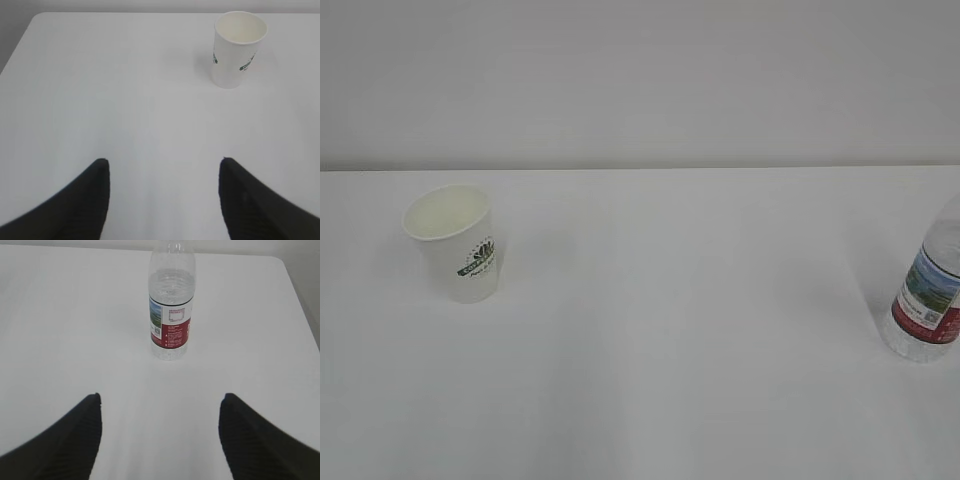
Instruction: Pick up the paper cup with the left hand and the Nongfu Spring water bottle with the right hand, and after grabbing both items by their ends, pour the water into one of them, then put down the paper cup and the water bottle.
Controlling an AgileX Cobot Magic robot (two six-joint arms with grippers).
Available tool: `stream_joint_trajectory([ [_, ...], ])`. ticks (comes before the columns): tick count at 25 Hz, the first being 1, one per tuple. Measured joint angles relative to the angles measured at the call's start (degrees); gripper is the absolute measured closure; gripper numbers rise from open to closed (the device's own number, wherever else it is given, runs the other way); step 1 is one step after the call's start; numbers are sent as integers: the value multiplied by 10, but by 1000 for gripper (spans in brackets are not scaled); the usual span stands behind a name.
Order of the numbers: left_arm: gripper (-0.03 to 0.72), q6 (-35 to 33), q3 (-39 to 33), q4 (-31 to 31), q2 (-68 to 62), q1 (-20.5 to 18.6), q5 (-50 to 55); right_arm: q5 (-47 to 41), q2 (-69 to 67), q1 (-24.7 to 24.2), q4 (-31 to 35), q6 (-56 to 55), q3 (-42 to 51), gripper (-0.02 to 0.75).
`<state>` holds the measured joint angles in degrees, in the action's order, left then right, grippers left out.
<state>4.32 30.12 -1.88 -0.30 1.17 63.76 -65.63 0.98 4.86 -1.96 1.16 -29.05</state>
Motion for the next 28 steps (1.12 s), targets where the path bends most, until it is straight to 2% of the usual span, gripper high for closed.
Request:
stream_joint_trajectory([
  [28, 213, 0, 0, 0, 0, 0, -1, 0, 0, 0, -1, 0, 0, 188],
])
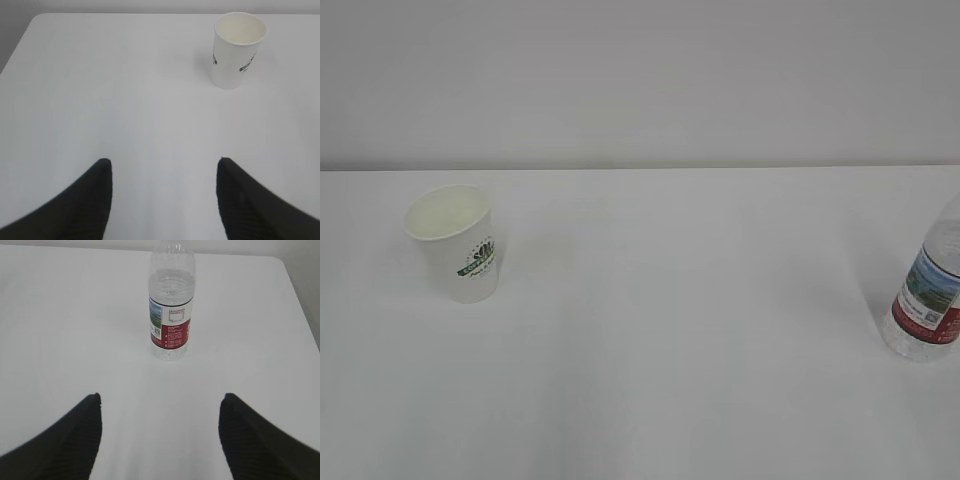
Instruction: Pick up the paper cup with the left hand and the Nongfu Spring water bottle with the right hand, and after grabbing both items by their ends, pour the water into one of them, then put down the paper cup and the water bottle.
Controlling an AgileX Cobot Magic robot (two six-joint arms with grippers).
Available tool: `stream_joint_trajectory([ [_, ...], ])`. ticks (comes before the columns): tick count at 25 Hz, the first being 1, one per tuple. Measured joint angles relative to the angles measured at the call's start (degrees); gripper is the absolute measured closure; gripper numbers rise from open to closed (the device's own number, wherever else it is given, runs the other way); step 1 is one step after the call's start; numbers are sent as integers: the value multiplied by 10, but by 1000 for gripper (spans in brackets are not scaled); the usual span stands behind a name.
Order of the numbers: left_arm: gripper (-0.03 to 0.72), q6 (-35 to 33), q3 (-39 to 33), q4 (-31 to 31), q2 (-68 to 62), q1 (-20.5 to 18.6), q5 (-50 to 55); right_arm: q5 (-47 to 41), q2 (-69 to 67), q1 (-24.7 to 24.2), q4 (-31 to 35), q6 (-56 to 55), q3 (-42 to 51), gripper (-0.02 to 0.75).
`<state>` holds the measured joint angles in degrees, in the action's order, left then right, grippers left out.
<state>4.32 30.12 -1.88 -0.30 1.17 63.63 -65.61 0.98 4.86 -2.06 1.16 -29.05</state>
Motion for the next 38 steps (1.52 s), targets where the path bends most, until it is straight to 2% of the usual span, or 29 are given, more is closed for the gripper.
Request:
stream_joint_trajectory([
  [18, 228, 0, 1, 4, 0, 0, -8, 12, 0, 0, 14, -4, -1, 188],
  [24, 228, 0, 44, 14, -13, 0, -25, 44, 0, 0, 14, -4, -32, 188],
  [31, 228, 0, 125, 19, -111, 0, -48, 49, -2, 0, 30, -12, -49, 188],
  [38, 230, 0, 159, 19, -198, 0, -111, 158, -73, 0, 56, -12, -55, 189],
])
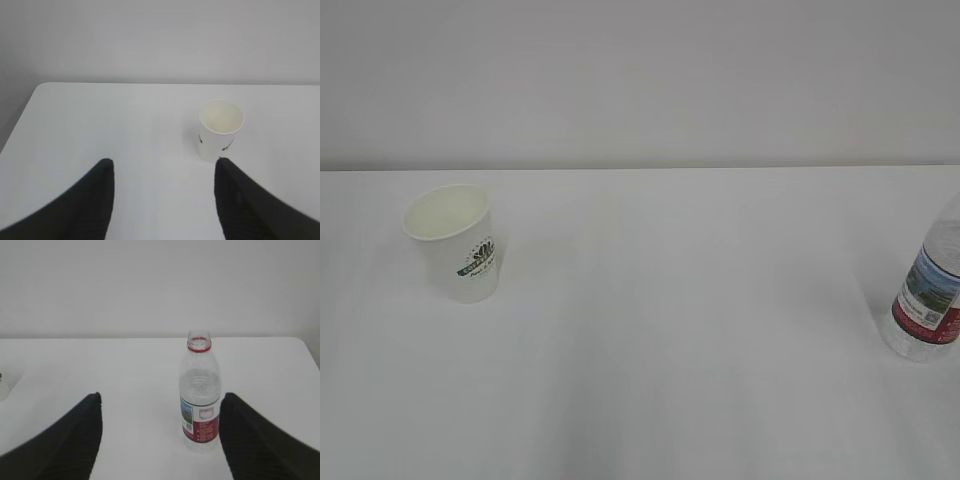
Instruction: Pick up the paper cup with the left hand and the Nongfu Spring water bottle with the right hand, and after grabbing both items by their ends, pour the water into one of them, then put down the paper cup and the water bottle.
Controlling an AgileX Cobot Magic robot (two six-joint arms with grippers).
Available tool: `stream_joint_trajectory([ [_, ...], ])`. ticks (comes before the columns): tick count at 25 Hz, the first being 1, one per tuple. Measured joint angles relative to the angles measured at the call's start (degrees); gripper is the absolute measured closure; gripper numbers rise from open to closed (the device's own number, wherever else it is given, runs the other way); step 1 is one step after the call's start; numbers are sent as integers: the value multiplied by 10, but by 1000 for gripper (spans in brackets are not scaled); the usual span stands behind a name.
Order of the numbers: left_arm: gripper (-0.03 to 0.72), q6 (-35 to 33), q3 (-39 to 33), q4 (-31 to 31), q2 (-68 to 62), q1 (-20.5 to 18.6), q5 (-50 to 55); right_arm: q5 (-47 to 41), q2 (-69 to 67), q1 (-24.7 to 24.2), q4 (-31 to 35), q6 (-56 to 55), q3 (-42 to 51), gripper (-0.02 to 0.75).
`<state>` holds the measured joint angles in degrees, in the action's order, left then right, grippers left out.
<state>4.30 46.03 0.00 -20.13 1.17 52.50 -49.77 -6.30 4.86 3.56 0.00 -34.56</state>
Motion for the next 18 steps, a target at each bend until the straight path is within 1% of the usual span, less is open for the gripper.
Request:
stream_joint_trajectory([
  [9, 230, 0, 0, 0, -30, 0, -54, 129, -87, 0, 20, 0, 0, 188],
  [18, 235, -1, 0, 0, -68, 0, -130, 186, -120, 0, 18, 0, 0, 188],
])
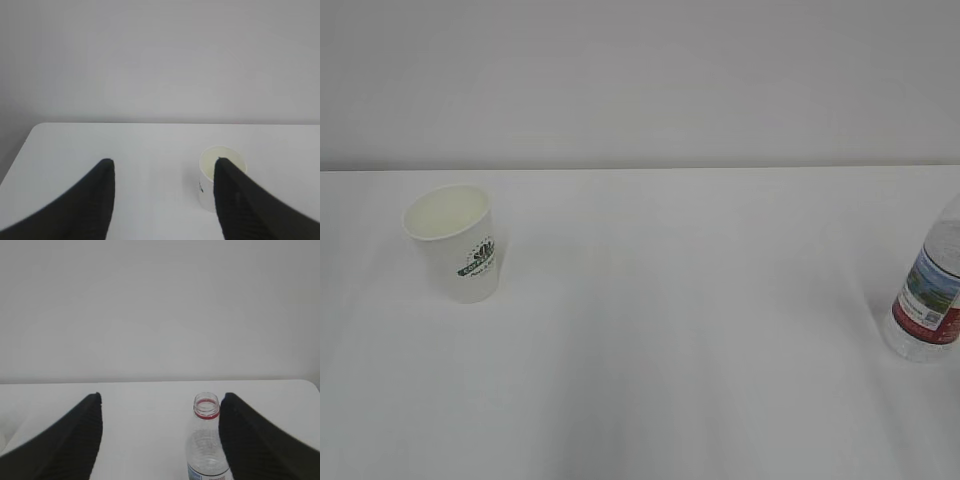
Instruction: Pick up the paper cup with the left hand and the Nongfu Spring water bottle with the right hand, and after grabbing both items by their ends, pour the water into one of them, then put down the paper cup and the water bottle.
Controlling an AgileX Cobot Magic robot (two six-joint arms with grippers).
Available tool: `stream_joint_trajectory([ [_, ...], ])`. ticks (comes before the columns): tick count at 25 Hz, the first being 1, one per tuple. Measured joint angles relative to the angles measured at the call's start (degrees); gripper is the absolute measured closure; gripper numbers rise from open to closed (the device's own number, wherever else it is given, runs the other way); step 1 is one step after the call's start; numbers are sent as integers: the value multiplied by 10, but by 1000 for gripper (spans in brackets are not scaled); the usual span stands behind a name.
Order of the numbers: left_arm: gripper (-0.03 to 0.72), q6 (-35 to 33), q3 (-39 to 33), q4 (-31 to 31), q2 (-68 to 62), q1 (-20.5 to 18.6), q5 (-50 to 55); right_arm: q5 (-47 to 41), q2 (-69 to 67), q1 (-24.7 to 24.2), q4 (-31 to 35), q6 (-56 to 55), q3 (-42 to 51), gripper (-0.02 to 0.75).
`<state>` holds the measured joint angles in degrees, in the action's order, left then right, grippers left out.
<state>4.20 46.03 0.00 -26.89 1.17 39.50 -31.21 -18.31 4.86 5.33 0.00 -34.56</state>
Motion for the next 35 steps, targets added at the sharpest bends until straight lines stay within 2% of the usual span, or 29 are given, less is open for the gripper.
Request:
stream_joint_trajectory([
  [13, 236, 0, -1, 25, -79, 1, -84, 27, -4, 0, -13, 7, 0, 188],
  [20, 178, -1, -2, 26, -102, 1, -85, 27, -4, 0, -15, 7, 0, 188],
  [24, 169, -2, -2, 26, -118, 1, -88, 32, -4, 0, -15, 7, 8, 188],
  [35, 167, -3, -92, 29, -129, 1, -187, 78, -6, 0, -17, 7, 44, 188],
])
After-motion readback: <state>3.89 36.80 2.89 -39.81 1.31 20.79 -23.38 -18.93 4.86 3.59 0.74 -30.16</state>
